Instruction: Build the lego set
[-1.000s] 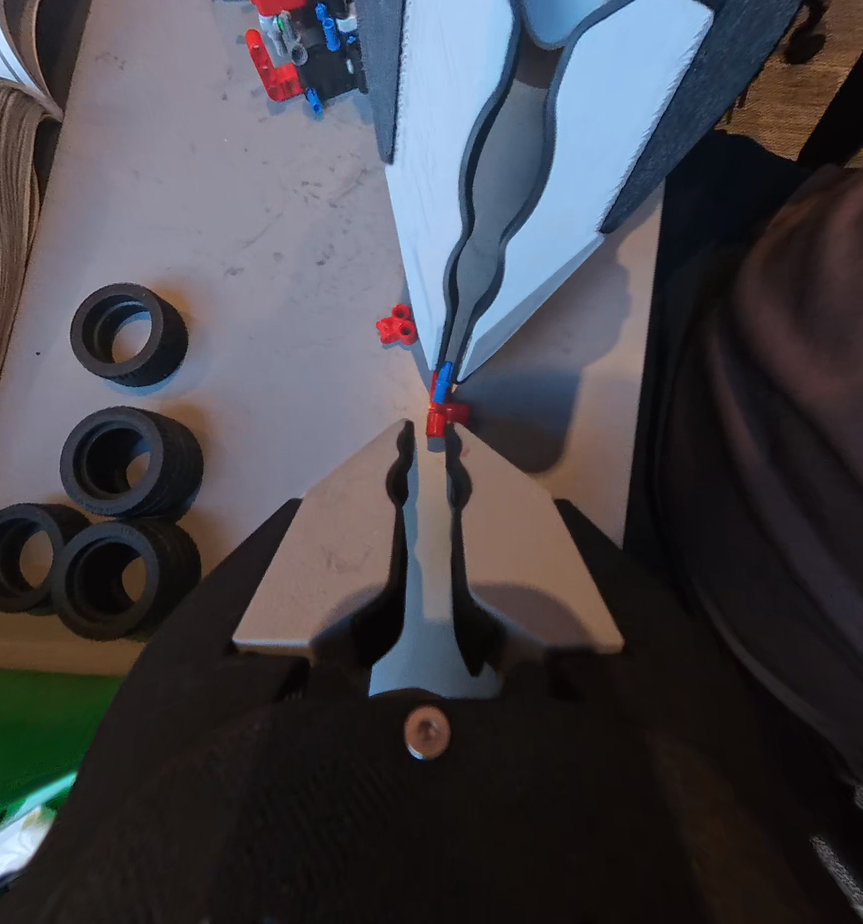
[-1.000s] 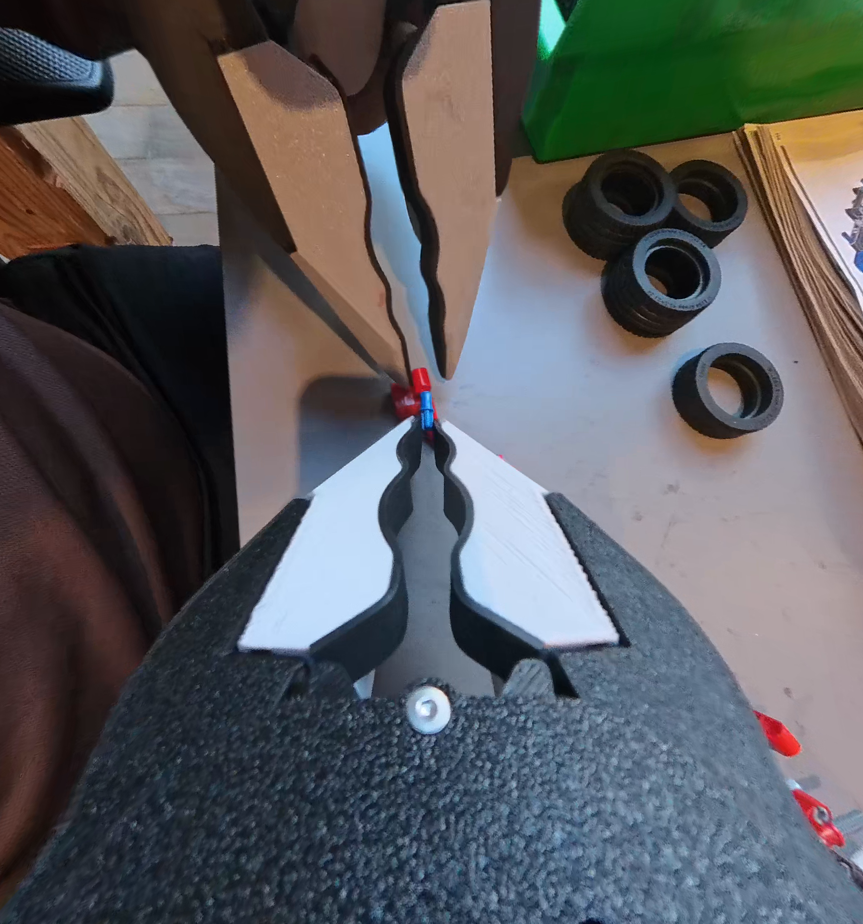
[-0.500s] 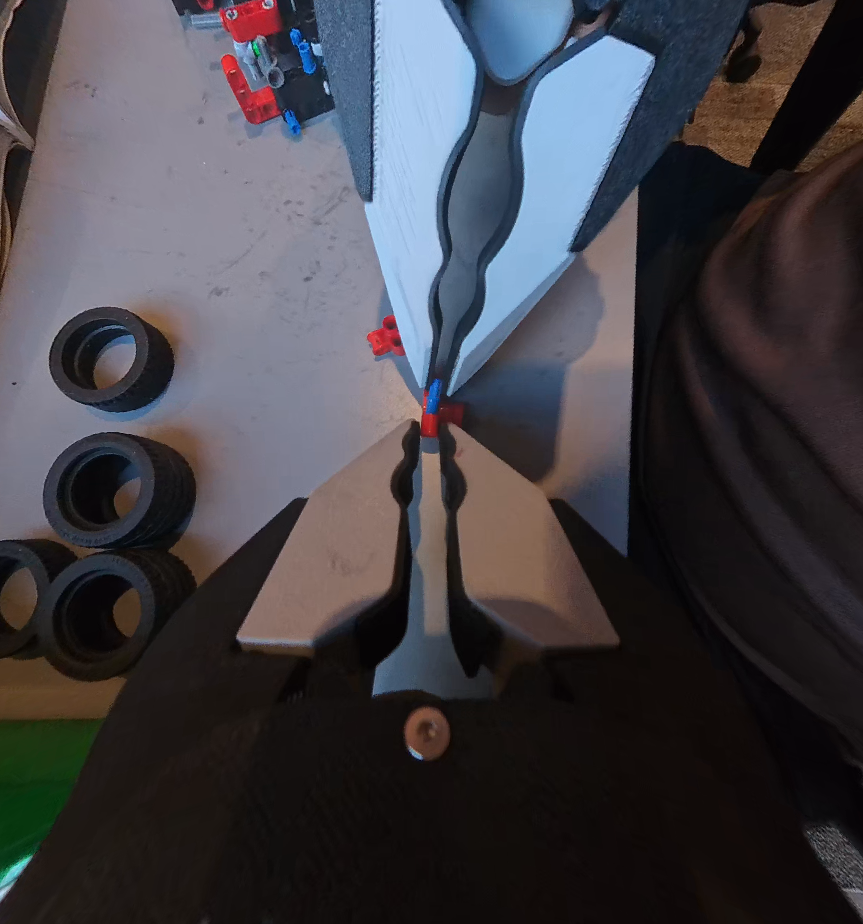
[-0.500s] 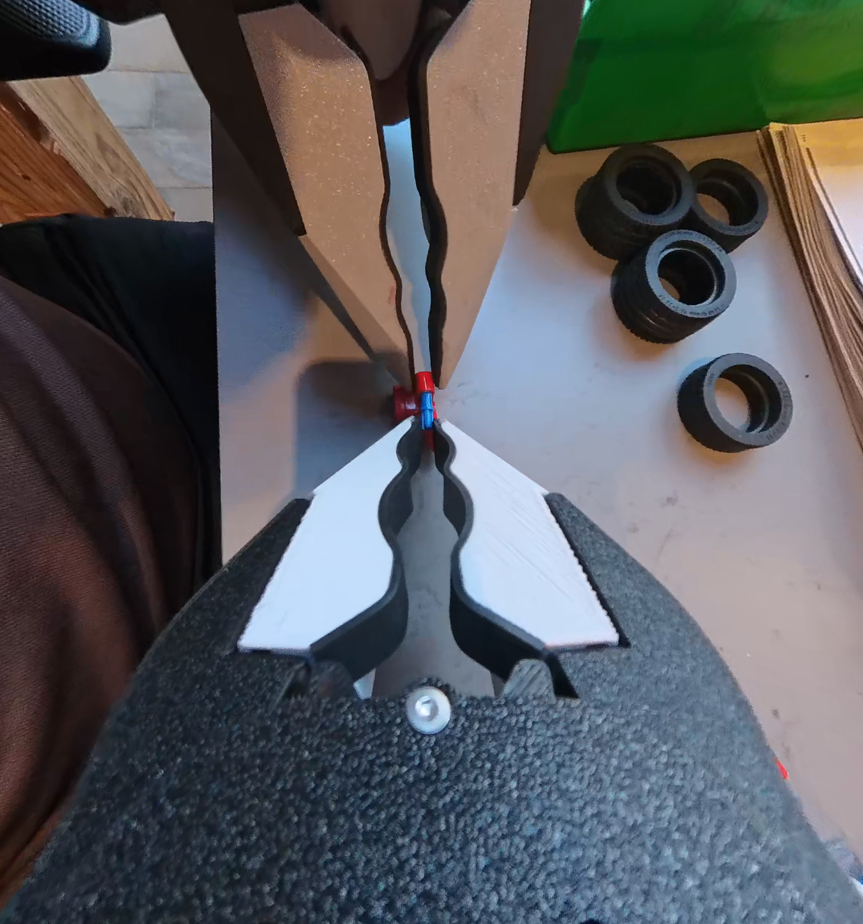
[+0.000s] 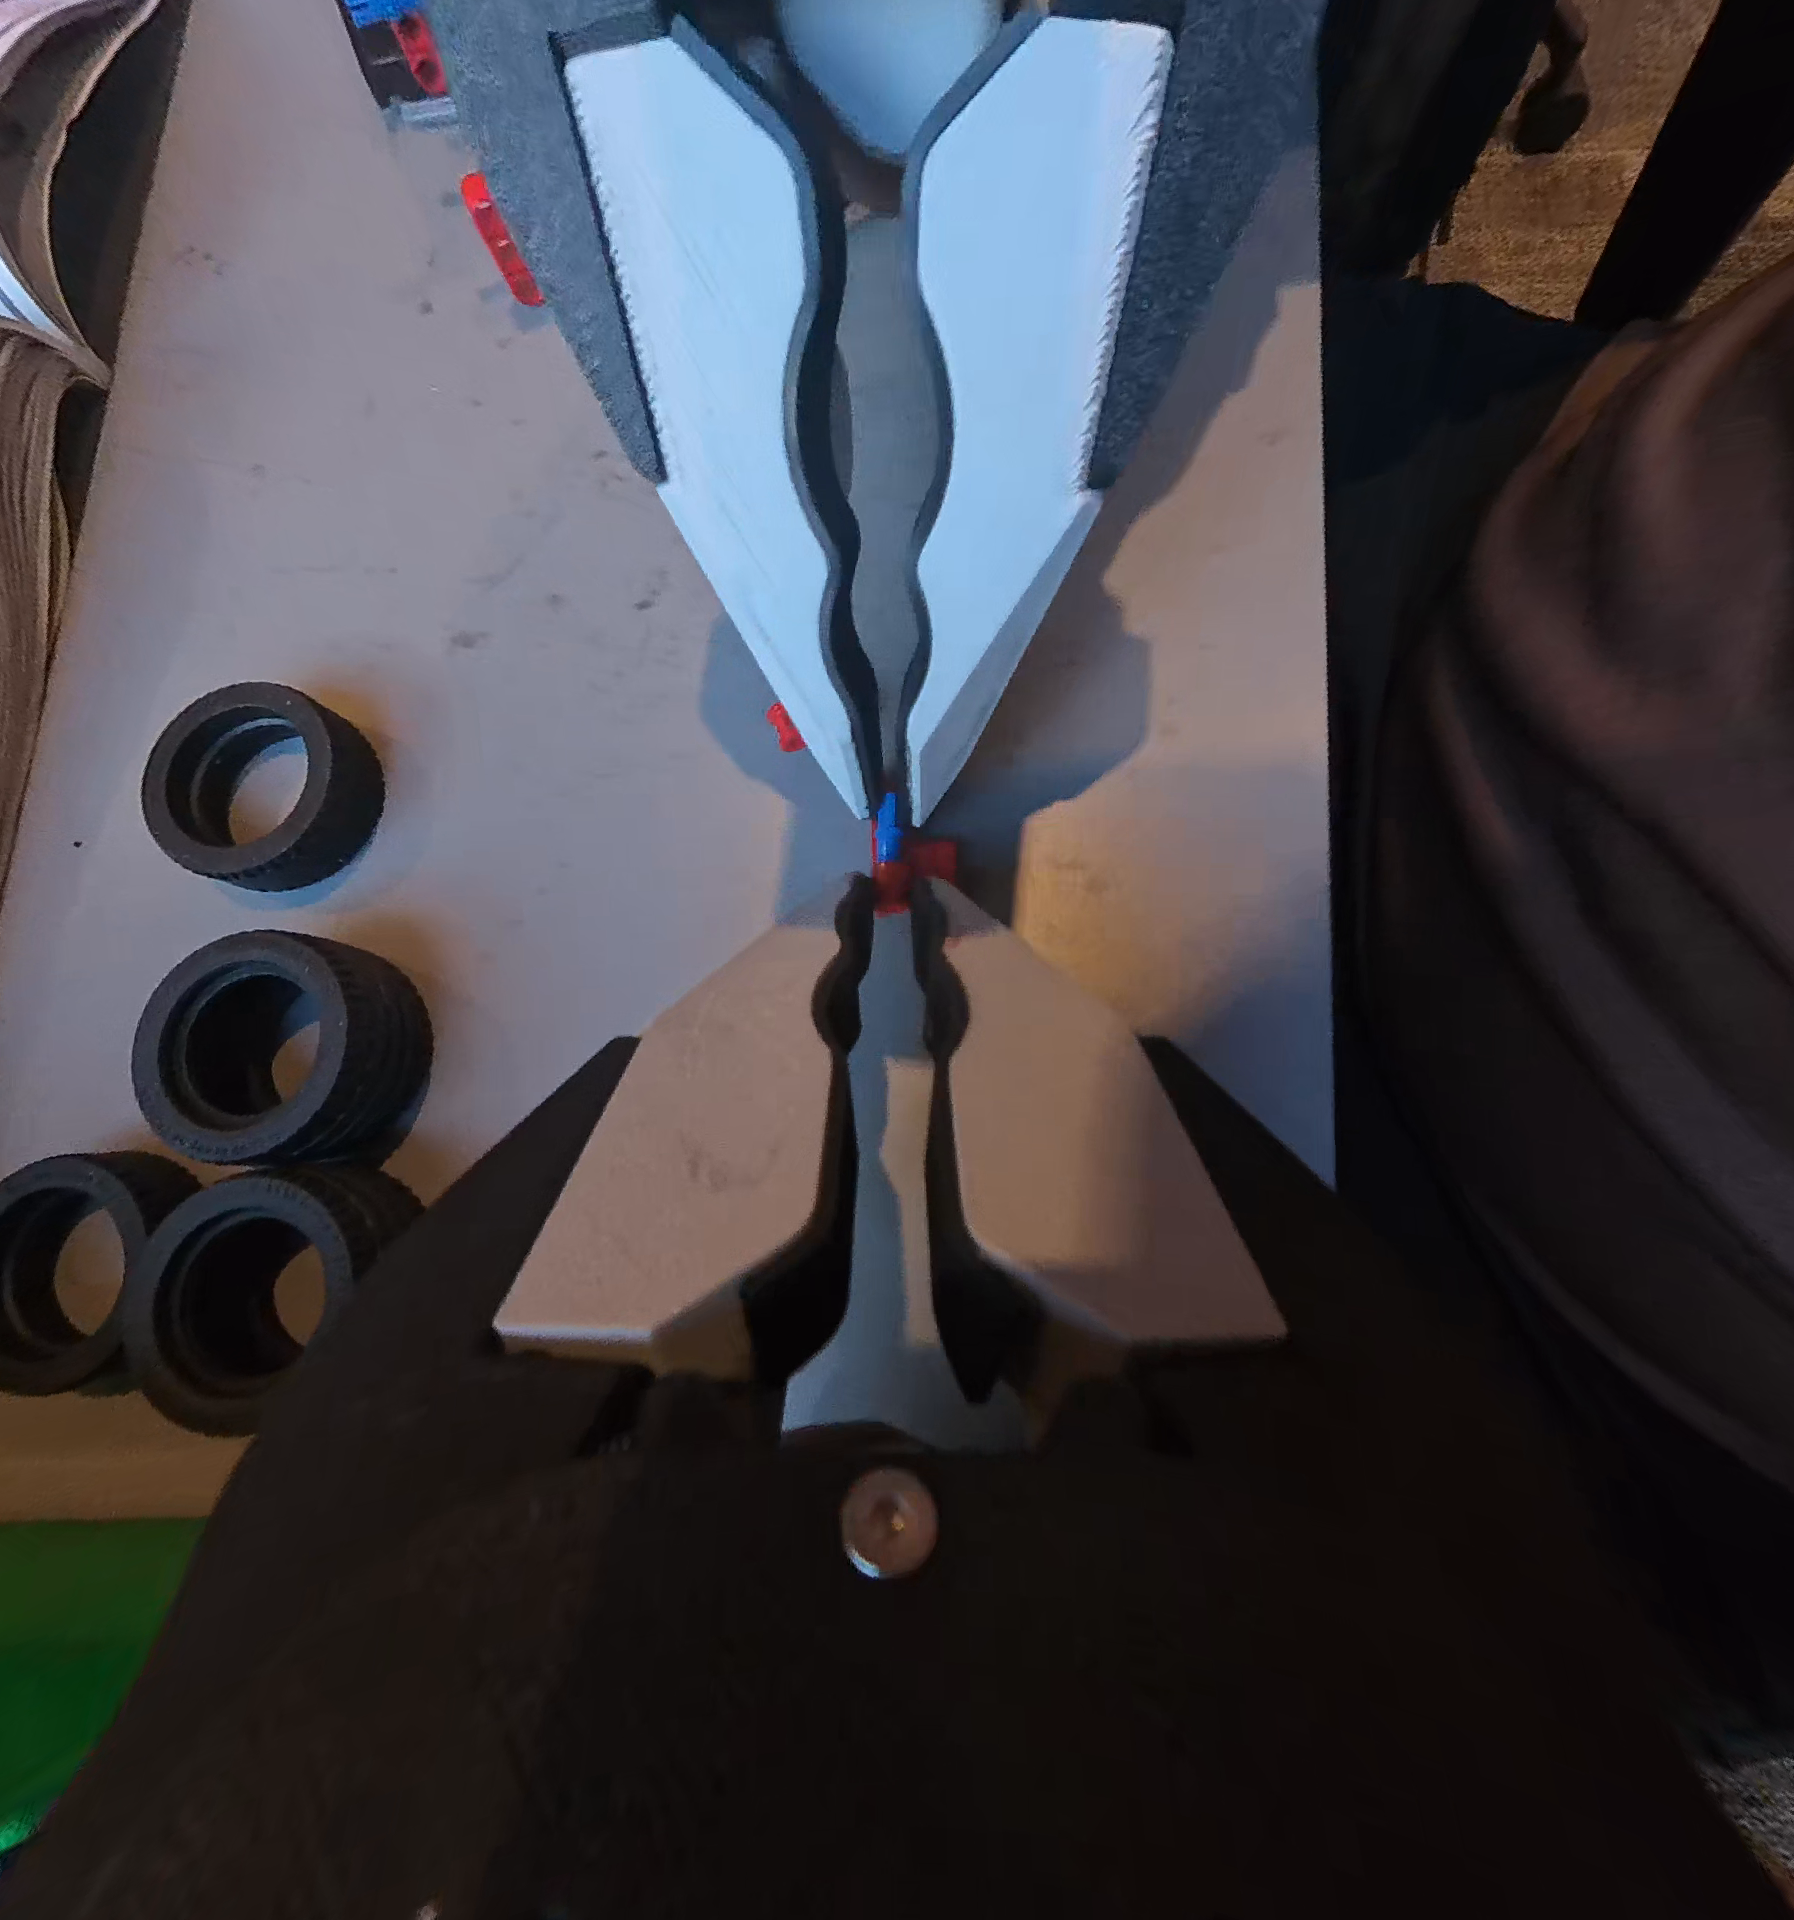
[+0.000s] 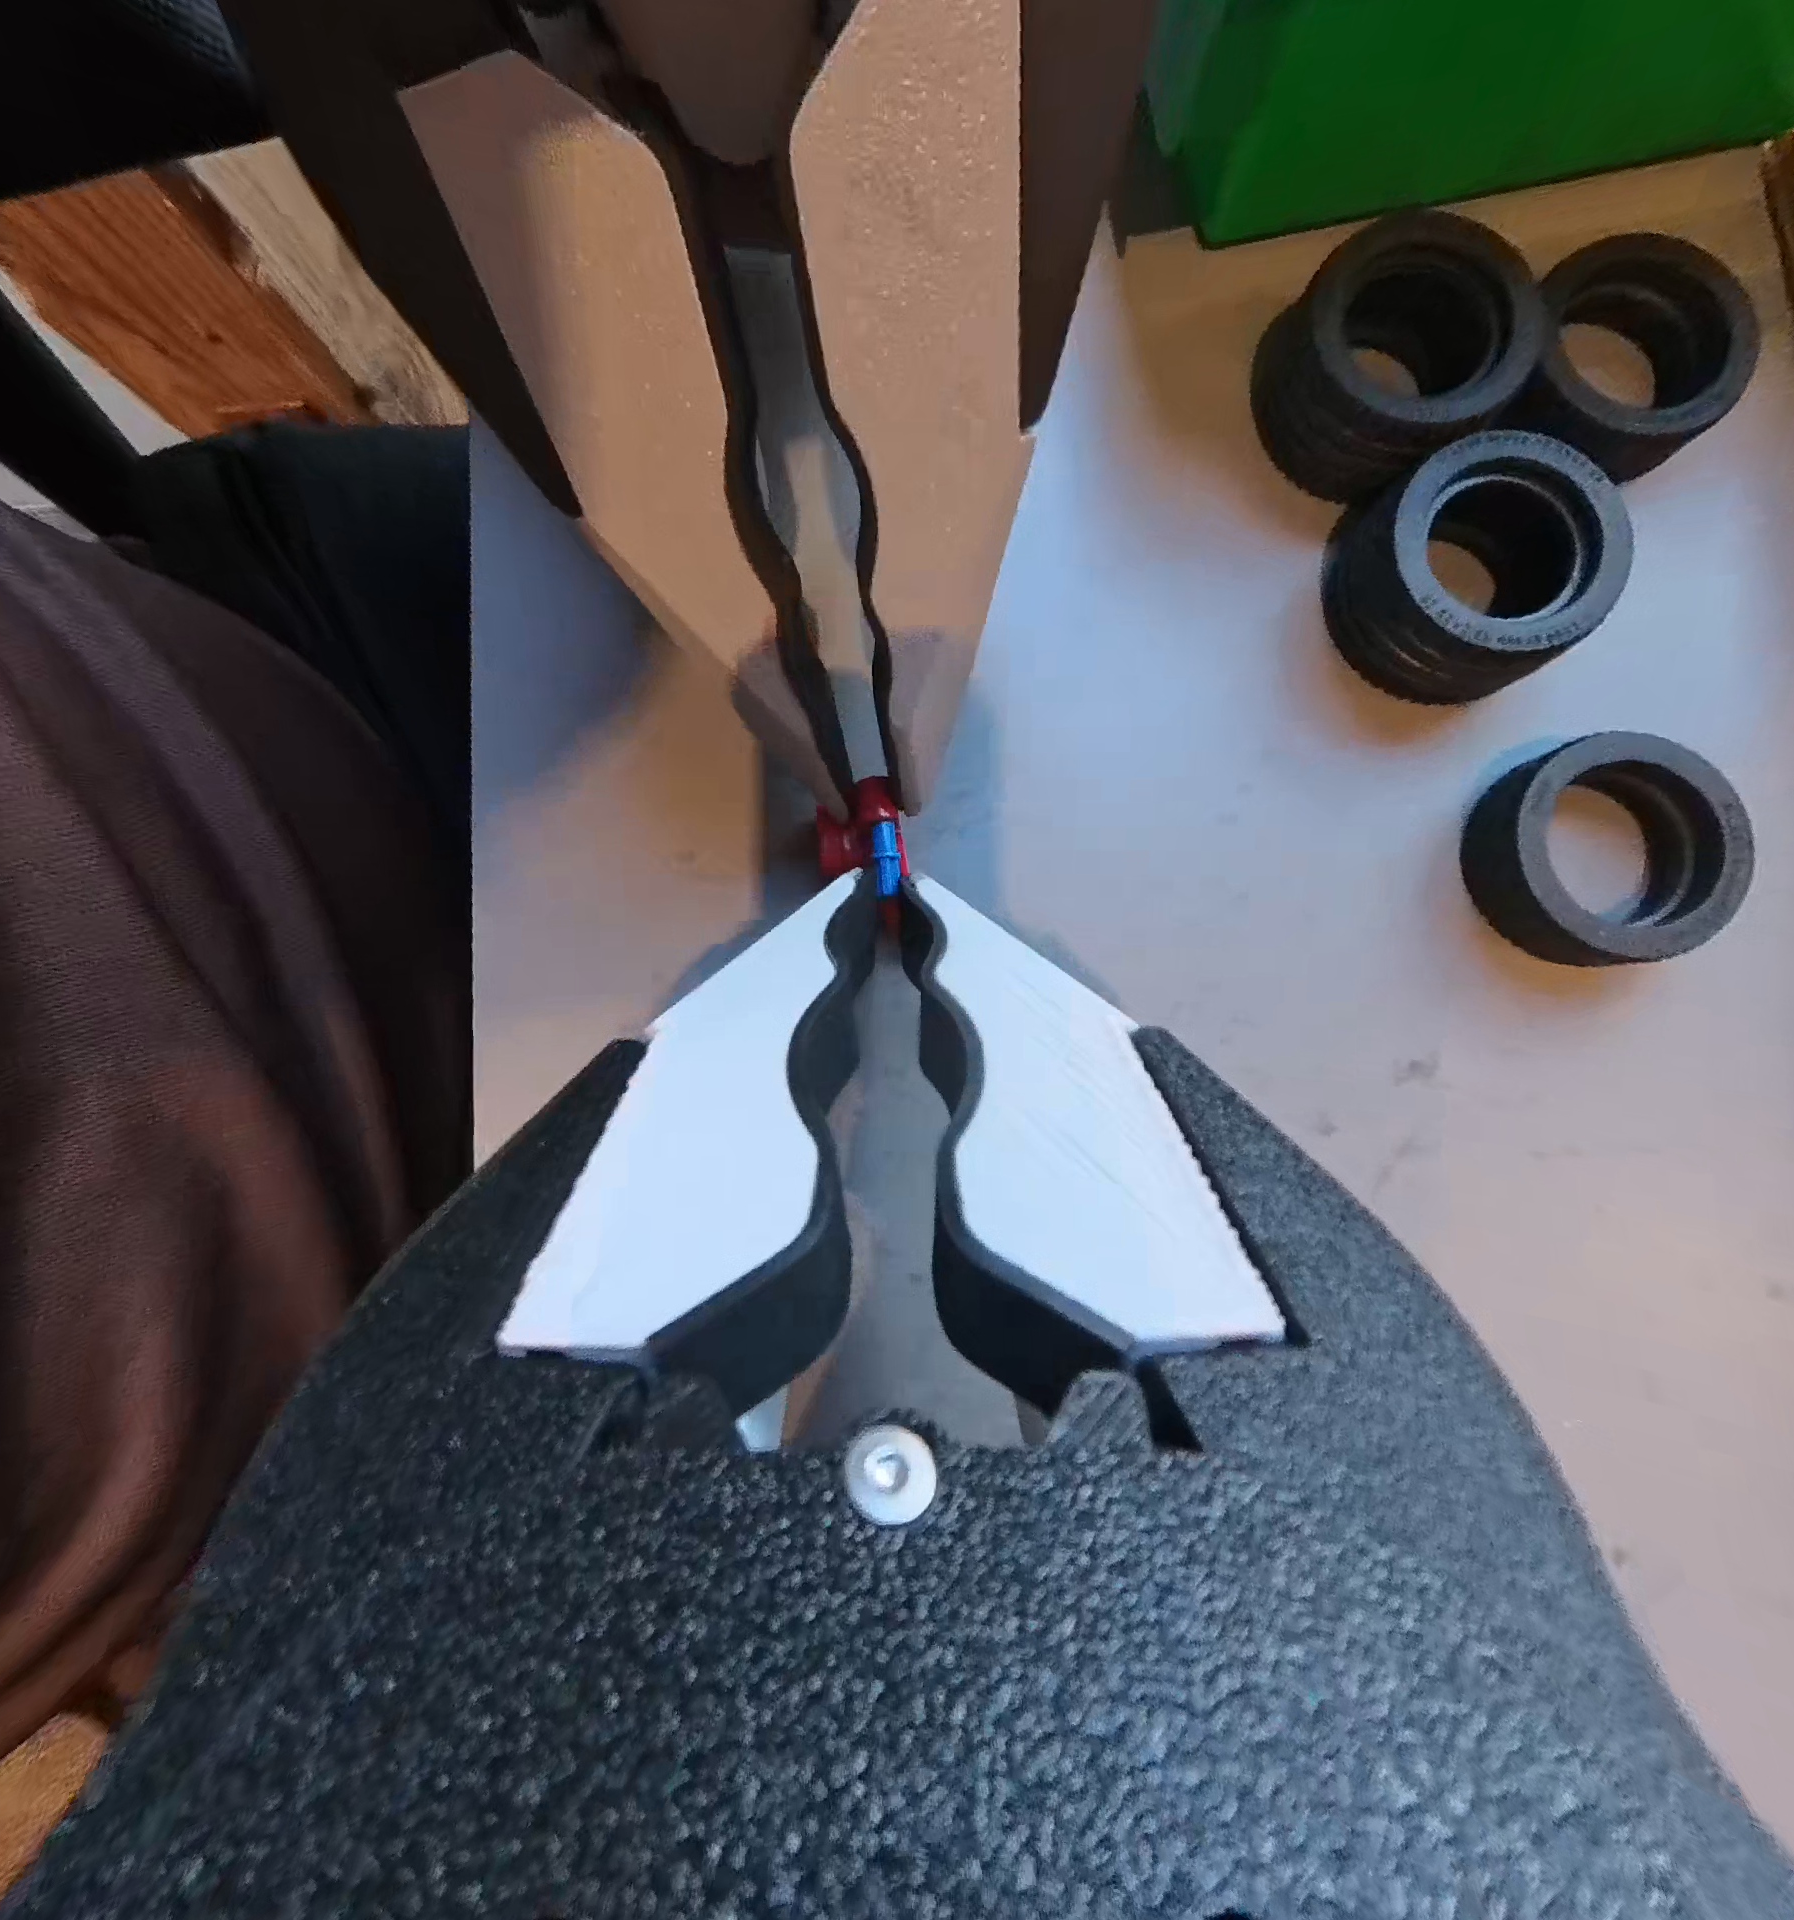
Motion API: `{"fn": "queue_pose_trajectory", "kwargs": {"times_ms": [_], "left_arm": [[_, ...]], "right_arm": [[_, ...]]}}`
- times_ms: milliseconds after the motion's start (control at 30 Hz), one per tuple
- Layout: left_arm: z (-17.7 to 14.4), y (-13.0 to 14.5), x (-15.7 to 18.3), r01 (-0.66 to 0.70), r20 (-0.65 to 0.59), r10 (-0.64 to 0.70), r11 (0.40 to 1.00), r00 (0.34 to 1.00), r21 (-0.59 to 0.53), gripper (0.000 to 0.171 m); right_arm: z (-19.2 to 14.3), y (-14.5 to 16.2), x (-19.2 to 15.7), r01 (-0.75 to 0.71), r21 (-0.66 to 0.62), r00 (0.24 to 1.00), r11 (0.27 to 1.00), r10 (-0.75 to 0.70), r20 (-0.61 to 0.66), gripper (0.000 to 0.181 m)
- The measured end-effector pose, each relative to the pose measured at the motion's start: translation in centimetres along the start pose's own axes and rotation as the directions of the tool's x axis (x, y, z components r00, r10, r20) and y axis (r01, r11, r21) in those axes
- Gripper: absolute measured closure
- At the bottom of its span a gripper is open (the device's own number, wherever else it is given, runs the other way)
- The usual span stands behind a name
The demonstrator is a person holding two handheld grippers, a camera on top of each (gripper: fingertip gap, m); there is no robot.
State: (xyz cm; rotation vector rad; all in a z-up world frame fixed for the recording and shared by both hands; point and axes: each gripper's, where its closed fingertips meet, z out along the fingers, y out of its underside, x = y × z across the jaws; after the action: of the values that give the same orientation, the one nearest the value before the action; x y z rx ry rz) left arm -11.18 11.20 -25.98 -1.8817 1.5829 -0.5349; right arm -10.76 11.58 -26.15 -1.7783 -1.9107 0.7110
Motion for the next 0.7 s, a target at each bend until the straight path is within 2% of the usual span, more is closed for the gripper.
{"fn": "queue_pose_trajectory", "kwargs": {"times_ms": [133, 233, 367, 467, 700], "left_arm": [[0.0, 0.0, 0.0, -0.028, -0.016, 0.028, 1.000, 0.999, -0.002, 0.168], [0.0, 0.1, 0.0, -0.059, -0.017, 0.059, 0.998, 0.998, -0.012, 0.168], [0.6, 0.1, 0.5, -0.097, -0.020, 0.096, 0.995, 0.995, -0.008, 0.168], [0.8, 0.2, -0.2, -0.055, 0.020, 0.055, 0.998, 0.998, 0.000, 0.168], [0.4, 0.1, -0.4, -0.028, 0.012, 0.028, 0.999, 1.000, 0.025, 0.168]], "right_arm": [[-0.1, 0.0, -0.1, -0.014, -0.043, 0.997, 0.999, 0.017, 0.073, 0.179], [-0.2, -0.1, -0.2, -0.093, -0.111, 0.981, 0.989, 0.111, 0.161, 0.178], [-0.2, -1.4, -0.4, -0.135, -0.106, 0.965, 0.985, 0.155, 0.213, 0.179], [-0.2, -1.2, 0.2, -0.107, -0.120, 0.979, 0.987, 0.126, 0.159, 0.178], [-0.6, -0.5, 0.9, -0.193, -0.020, 0.975, 0.981, 0.194, 0.110, 0.178]]}}
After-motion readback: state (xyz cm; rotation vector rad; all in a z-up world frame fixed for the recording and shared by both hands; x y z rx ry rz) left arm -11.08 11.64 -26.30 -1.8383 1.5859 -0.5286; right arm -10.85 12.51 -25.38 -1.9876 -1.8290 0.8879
